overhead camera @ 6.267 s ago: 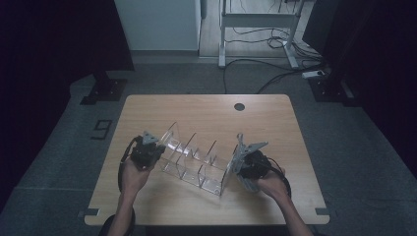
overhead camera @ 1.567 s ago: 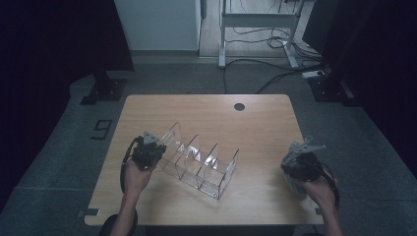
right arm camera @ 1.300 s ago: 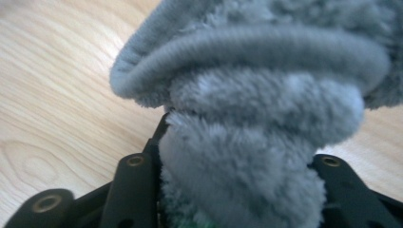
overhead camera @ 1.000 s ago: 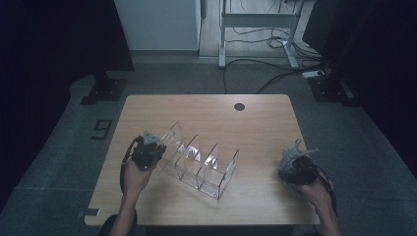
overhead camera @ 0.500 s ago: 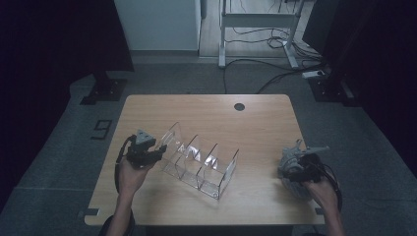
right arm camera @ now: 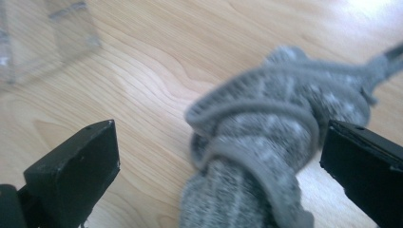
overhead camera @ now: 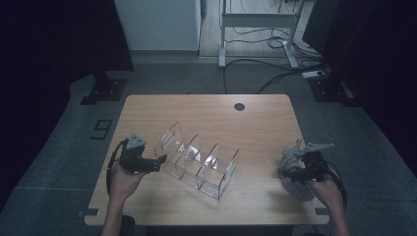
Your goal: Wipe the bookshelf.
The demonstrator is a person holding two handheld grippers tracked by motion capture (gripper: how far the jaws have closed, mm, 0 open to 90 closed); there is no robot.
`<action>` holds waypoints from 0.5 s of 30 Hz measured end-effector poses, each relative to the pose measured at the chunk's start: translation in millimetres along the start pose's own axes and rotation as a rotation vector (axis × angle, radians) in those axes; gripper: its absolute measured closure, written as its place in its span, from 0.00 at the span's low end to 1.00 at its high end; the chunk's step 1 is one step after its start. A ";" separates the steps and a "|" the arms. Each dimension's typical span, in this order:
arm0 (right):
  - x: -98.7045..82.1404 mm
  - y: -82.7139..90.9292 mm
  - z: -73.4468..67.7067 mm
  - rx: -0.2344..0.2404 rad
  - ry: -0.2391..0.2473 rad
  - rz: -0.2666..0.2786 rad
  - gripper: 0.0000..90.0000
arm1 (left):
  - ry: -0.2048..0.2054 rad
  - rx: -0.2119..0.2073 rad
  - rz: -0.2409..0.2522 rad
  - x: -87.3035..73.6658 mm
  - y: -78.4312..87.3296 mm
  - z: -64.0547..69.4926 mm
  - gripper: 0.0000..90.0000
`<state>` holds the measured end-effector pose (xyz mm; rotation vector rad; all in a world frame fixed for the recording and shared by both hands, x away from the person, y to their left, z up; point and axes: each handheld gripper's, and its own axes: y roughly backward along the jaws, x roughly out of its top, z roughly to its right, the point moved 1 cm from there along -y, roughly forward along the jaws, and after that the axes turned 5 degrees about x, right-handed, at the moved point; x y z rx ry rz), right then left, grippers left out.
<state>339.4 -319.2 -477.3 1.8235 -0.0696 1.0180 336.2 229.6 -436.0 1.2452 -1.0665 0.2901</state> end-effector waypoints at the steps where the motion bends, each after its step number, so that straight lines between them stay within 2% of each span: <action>1: 2.9 1.2 -3.0 0.007 0.009 -0.001 0.00 | 0.001 -0.001 0.000 -1.5 0.3 0.4 0.00; 5: 12.6 1.8 -13.6 0.037 0.034 0.007 0.00 | 0.002 -0.019 -0.004 -10.8 1.8 0.9 0.00; 9: 22.1 -1.9 -23.5 0.080 0.055 0.003 0.00 | -0.008 -0.015 -0.020 -19.4 -1.0 2.4 0.00; 15: 38.2 -16.5 -38.1 0.104 0.119 0.000 0.00 | -0.016 -0.023 -0.043 -27.4 -12.9 7.4 0.00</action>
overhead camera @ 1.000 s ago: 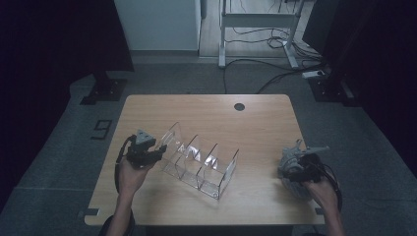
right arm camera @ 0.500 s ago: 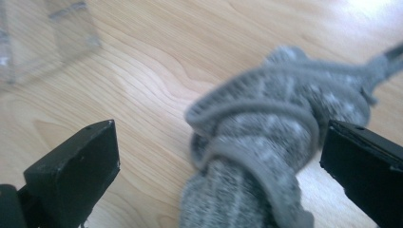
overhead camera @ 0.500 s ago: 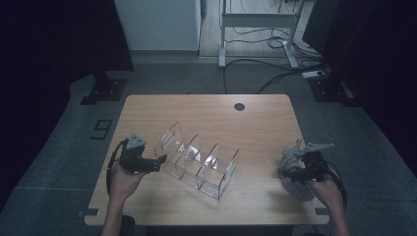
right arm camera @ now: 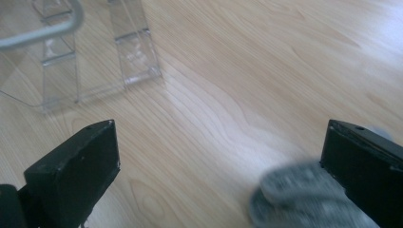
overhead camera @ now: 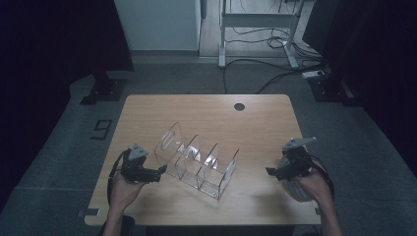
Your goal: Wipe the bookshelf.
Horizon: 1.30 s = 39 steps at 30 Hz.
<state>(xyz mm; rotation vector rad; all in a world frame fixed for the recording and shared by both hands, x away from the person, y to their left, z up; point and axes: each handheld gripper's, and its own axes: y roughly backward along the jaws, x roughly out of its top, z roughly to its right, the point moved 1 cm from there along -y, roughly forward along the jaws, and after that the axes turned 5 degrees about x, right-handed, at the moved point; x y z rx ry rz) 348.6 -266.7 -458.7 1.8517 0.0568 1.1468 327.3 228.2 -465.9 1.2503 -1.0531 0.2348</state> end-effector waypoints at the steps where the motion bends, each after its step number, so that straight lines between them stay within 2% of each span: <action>1: 3.4 -2.9 -1.4 0.009 0.012 0.000 0.00 | 0.005 -0.005 0.002 -0.1 -2.1 0.9 0.00; 3: 9.9 -9.0 -5.0 0.019 0.027 0.007 0.00 | 0.007 -0.004 -0.001 -0.4 -4.9 1.5 0.00; 12: 29.9 -41.1 -20.3 0.117 0.085 0.010 0.00 | -0.003 0.001 -0.015 0.9 -17.9 1.6 0.00; 21: 42.2 -60.3 -36.1 0.189 0.137 0.004 0.02 | 0.002 0.006 -0.010 8.6 -26.8 0.2 0.00; 26: 48.7 -67.1 -44.8 0.234 0.155 0.009 0.05 | 0.015 0.002 -0.008 12.9 -33.9 3.2 0.00; 32: 51.4 -67.3 -53.4 0.277 0.172 0.011 0.11 | 0.012 -0.007 -0.005 16.3 -39.0 8.8 0.00; 36: 51.0 -65.4 -57.4 0.257 0.182 -0.004 0.14 | 0.001 -0.016 0.000 20.1 -40.0 14.1 0.00; 39: 49.1 -63.3 -59.0 0.274 0.176 -0.005 0.15 | -0.004 -0.026 -0.002 22.3 -41.2 18.4 0.00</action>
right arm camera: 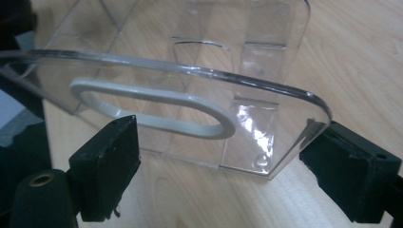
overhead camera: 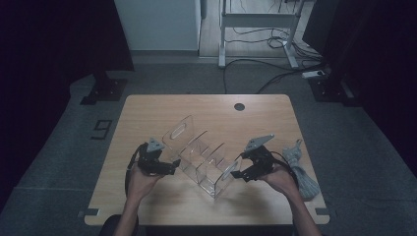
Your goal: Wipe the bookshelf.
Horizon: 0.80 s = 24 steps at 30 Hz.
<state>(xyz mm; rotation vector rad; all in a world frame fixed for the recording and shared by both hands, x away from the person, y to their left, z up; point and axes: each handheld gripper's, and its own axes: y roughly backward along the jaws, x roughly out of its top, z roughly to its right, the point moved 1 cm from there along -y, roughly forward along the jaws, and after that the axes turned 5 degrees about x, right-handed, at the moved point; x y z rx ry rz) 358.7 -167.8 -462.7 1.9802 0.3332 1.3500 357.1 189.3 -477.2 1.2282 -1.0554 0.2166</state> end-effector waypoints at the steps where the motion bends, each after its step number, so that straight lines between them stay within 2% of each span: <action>1: -0.6 0.8 -1.1 0.009 0.000 0.004 0.15 | -0.001 -0.002 0.000 0.4 -0.6 0.9 0.00; 5: -1.8 4.1 -7.2 0.027 0.032 -0.001 0.18 | -0.012 -0.011 -0.007 1.7 -3.7 6.1 0.00; 8: -1.8 8.5 -11.2 0.012 0.048 -0.005 0.27 | -0.023 -0.017 -0.008 3.2 -4.9 10.4 0.00; 18: -8.6 25.1 -15.2 -0.032 0.042 0.020 0.63 | -0.049 -0.042 -0.008 6.6 -7.1 21.0 0.00; 21: -9.8 26.4 -17.2 -0.040 0.040 0.028 0.70 | -0.056 -0.052 -0.009 7.2 -8.1 23.8 0.00; 24: -9.8 25.6 -20.8 -0.047 0.055 0.025 0.73 | -0.063 -0.057 -0.012 7.3 -9.0 25.7 0.00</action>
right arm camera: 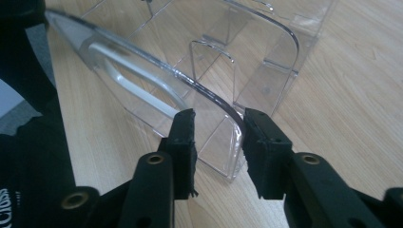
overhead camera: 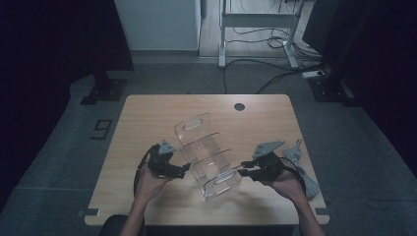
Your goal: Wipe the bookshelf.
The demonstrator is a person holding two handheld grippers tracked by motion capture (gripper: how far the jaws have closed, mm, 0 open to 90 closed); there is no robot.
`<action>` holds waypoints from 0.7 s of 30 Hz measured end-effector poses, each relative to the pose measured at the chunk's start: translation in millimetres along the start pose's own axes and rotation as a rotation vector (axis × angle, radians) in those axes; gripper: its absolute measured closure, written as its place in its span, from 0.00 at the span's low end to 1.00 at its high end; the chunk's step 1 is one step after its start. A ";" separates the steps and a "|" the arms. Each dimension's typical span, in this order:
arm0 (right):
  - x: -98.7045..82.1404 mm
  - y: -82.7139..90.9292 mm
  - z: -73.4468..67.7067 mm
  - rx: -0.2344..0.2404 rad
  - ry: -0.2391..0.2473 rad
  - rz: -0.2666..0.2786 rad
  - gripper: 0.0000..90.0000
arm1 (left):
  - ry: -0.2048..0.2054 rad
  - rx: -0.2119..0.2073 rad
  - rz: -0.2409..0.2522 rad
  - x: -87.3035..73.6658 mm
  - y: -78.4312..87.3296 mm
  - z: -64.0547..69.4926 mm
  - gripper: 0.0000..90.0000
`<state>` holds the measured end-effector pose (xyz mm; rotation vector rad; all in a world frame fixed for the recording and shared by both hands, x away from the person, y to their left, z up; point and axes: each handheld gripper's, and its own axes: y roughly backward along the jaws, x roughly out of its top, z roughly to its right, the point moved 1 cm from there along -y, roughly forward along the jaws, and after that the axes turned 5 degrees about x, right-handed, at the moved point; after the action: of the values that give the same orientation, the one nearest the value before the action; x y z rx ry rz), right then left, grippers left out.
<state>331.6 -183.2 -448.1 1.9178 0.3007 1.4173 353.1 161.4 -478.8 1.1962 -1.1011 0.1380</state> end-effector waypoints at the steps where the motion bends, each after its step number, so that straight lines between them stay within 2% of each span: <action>1: 0.0 -0.5 -1.4 -0.006 0.004 0.000 0.74 | -0.001 -0.002 -0.001 -0.2 -0.4 0.1 0.00; 5: 1.3 -3.3 -6.8 -0.010 0.020 -0.004 0.78 | 0.001 -0.006 -0.006 -1.6 -2.0 0.5 0.00; 21: 6.1 -16.7 -19.3 0.031 0.049 -0.016 0.91 | 0.019 -0.007 -0.008 -6.9 0.0 -5.0 0.00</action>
<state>320.1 -159.9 -452.1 1.9038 0.3624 1.4588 352.6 168.4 -483.7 1.1914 -1.0793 0.1387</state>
